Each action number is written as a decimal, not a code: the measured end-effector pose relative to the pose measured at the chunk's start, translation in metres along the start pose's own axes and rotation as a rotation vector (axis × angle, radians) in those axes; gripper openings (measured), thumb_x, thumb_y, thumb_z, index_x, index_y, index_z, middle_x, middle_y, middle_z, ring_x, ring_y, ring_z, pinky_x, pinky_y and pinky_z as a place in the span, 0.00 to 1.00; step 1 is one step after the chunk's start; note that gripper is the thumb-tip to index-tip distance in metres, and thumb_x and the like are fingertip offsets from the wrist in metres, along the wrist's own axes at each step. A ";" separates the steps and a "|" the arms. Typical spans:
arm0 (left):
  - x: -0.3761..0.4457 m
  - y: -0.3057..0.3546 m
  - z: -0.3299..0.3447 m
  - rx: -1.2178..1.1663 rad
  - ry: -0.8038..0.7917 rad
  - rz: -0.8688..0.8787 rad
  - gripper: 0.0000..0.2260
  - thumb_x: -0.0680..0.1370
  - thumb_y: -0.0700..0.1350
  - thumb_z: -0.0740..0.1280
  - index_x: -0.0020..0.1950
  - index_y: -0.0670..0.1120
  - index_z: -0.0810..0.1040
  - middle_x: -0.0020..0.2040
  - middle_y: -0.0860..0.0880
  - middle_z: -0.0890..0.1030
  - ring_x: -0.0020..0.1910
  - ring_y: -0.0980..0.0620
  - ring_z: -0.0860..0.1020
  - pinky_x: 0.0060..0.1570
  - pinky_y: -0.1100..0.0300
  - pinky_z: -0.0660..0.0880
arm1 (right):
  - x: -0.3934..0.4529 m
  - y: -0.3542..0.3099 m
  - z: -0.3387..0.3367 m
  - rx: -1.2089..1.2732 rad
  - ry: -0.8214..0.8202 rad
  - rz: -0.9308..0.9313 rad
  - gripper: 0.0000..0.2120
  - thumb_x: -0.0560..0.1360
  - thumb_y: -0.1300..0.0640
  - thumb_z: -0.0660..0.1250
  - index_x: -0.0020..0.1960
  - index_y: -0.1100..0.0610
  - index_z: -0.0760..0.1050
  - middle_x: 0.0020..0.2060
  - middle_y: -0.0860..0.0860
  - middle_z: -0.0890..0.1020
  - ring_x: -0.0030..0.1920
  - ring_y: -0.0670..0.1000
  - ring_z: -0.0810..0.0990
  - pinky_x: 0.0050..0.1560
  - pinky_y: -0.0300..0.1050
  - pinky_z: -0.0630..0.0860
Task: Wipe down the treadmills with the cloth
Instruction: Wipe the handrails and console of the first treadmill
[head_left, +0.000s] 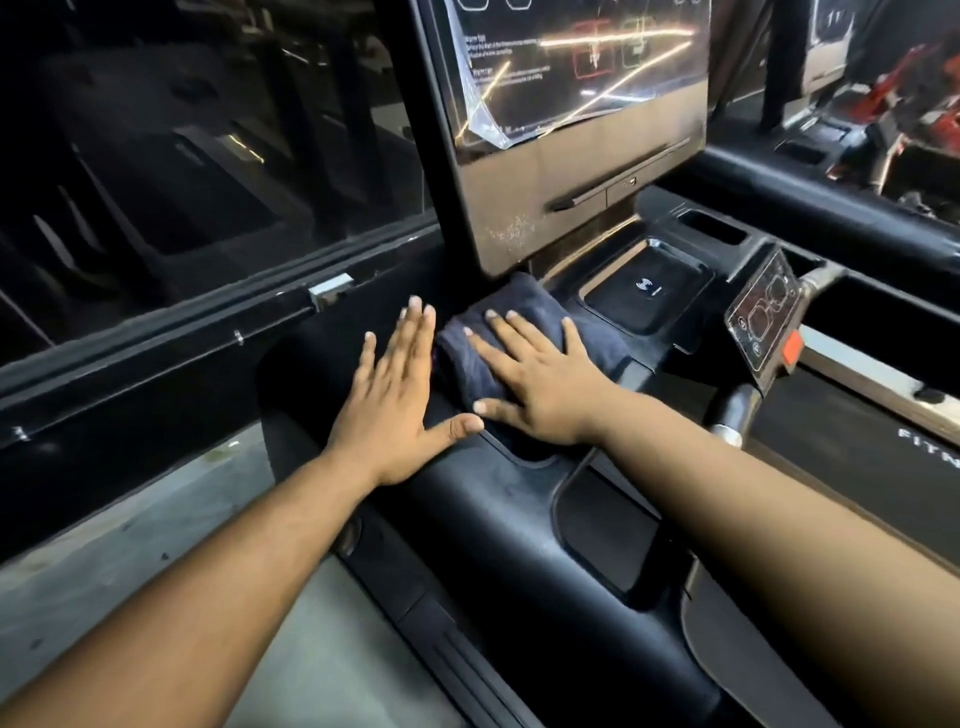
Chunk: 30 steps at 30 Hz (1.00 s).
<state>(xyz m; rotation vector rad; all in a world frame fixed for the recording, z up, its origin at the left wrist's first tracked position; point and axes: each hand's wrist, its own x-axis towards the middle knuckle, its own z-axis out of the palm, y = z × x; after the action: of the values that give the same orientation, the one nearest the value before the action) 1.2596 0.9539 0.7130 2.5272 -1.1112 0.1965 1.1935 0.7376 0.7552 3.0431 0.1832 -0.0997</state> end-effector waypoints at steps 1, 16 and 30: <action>-0.001 0.001 0.001 -0.010 0.004 0.002 0.55 0.70 0.81 0.45 0.81 0.44 0.31 0.81 0.47 0.30 0.81 0.52 0.33 0.80 0.43 0.39 | -0.008 0.007 0.003 -0.032 0.022 -0.034 0.39 0.80 0.31 0.54 0.83 0.42 0.39 0.84 0.48 0.42 0.83 0.52 0.43 0.76 0.73 0.46; 0.002 0.004 -0.003 -0.022 -0.020 -0.027 0.55 0.69 0.82 0.41 0.81 0.46 0.31 0.82 0.50 0.31 0.80 0.56 0.34 0.80 0.44 0.42 | 0.000 0.045 -0.026 0.113 0.022 -0.331 0.32 0.77 0.51 0.67 0.80 0.50 0.64 0.79 0.53 0.67 0.78 0.57 0.65 0.77 0.58 0.63; -0.001 -0.001 -0.003 -0.023 -0.016 0.061 0.50 0.71 0.80 0.37 0.83 0.48 0.37 0.83 0.52 0.38 0.82 0.55 0.38 0.80 0.43 0.44 | -0.039 -0.018 -0.012 0.073 -0.207 -0.166 0.35 0.78 0.26 0.44 0.61 0.50 0.76 0.59 0.57 0.83 0.65 0.60 0.77 0.70 0.56 0.67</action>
<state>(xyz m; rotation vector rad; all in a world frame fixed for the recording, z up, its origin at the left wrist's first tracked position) 1.2600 0.9563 0.7152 2.4814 -1.1906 0.1788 1.1537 0.7525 0.7684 3.0560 0.4239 -0.4392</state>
